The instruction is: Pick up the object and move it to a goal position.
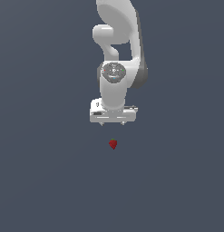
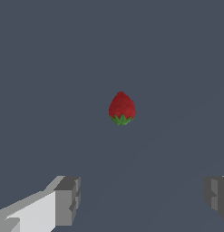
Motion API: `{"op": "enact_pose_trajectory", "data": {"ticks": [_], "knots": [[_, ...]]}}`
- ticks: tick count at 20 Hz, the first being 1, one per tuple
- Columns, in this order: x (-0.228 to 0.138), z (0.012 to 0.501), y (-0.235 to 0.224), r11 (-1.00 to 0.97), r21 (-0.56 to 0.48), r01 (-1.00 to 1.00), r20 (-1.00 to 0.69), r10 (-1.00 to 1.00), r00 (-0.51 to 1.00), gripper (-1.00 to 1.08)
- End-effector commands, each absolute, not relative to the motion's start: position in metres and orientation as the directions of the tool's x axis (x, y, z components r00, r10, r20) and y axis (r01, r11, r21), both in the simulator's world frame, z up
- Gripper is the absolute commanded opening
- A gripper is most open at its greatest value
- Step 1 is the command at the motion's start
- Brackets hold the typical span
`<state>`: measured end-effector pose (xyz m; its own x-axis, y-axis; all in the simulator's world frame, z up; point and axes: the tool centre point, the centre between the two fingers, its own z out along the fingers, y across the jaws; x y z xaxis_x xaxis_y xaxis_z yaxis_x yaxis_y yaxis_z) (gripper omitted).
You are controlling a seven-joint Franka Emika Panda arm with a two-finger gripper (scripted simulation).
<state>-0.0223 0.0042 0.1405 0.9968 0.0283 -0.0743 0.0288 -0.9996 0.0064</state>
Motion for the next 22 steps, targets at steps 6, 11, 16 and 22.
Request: {"op": "enact_pose_trajectory", "data": {"ticks": [6,11,16,22], "knots": [[-0.018,0.146,0.006,-0.999,0.010,0.033,-0.070,0.033,0.997,1.00],[-0.013,0.155,0.008,-0.999,0.014,0.050,-0.066,0.049,0.997,1.00],[-0.013,0.154,0.008,-0.999,0.014,0.042,-0.065,0.041,0.997,1.00],[-0.009,0.147,0.009,-1.000,0.013,-0.013,-0.059,-0.014,0.998,1.00]]}}
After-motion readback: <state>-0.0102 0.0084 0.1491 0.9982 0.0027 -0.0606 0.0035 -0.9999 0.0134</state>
